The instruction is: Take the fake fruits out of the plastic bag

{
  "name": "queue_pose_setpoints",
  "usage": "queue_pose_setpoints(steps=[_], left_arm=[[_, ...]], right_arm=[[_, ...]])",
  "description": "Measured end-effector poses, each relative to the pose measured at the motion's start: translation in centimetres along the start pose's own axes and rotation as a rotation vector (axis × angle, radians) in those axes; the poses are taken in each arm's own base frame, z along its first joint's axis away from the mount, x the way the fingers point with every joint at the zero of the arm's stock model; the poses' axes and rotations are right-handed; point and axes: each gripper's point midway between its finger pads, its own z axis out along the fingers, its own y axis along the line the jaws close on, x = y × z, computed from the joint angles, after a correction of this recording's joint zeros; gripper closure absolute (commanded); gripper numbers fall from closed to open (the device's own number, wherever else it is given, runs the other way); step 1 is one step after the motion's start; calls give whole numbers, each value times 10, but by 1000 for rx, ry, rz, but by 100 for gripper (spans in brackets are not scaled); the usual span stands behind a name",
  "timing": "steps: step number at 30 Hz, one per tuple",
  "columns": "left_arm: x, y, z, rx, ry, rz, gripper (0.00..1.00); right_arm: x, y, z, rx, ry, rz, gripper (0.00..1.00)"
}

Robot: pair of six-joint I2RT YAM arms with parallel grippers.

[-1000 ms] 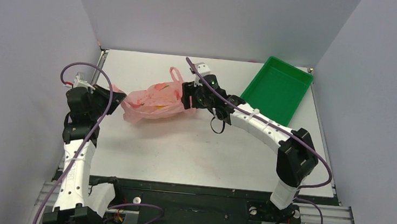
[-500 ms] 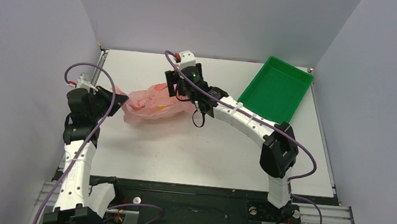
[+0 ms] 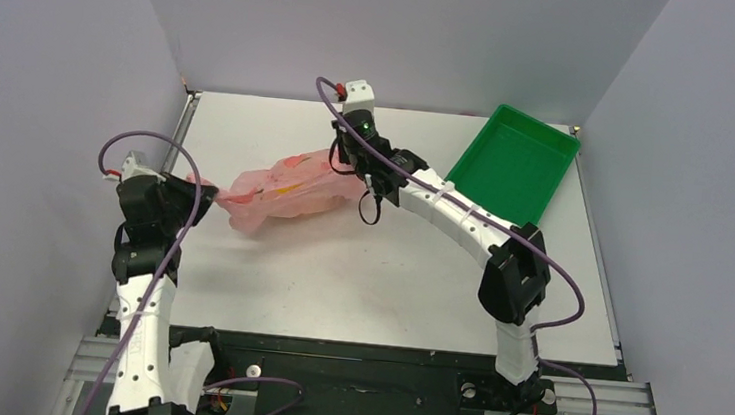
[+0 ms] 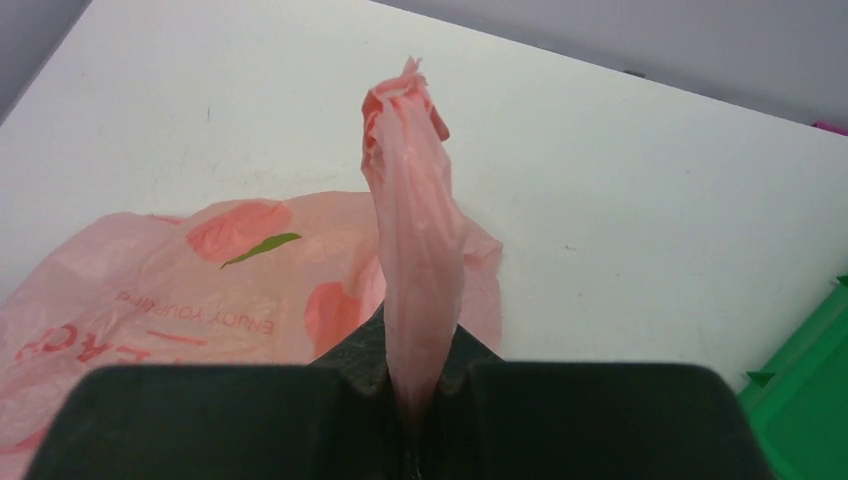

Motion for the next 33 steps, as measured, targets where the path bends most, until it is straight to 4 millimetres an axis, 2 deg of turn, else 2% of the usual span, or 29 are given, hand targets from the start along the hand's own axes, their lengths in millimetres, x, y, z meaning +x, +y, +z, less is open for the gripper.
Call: queue_pose_setpoints(steps=[3, 5, 7, 8, 9, 10, 11, 12, 13, 14, 15, 16, 18, 21, 24, 26, 31, 33], left_arm=[[-12, 7, -12, -25, -65, -20, 100], [-12, 5, -15, -9, -60, -22, 97], [-5, -1, -16, 22, -20, -17, 80], [-2, -1, -16, 29, -5, -10, 65], [0, -1, -16, 36, 6, -5, 58], [3, -1, -17, 45, 16, -6, 46], [6, -1, -19, 55, 25, 3, 41], [7, -2, -21, 65, 30, 13, 34], [9, -5, -24, 81, 36, 25, 31], [10, -9, -28, 105, 38, 40, 29], [11, -14, -33, 132, 42, 61, 28], [12, -20, -37, 154, 45, 80, 27], [8, -36, -47, 209, 48, 131, 26], [-6, -71, -64, 303, 47, 238, 26], [-19, -107, -77, 386, 37, 345, 26], [-19, -127, -81, 433, 53, 412, 26], [9, -171, -81, 505, 149, 562, 25], [22, -176, -77, 515, 182, 601, 25]], right_arm=[[-7, -20, -2, 12, -27, 87, 100], [-8, -33, -7, -4, -34, 159, 100], [-12, -38, -13, -28, -46, 208, 100], [-14, -37, -14, -39, -54, 219, 100], [-17, -36, -14, -50, -61, 229, 100], [-20, -35, -14, -61, -69, 239, 100], [-21, -34, -14, -72, -73, 245, 100], [-21, -33, -14, -82, -72, 248, 91], [-20, -31, -14, -92, -69, 249, 84], [-19, -30, -14, -97, -66, 250, 69], [-18, -29, -13, -101, -62, 253, 62], [-16, -28, -13, -104, -57, 256, 49], [-12, -28, -14, -107, -42, 261, 35], [-7, -29, -18, -98, -13, 291, 20], [-8, -32, -29, -85, 1, 345, 17], [-11, -35, -38, -73, 7, 379, 16], [-24, -48, -63, -29, -5, 469, 14], [-25, -52, -73, -19, -10, 513, 14]])
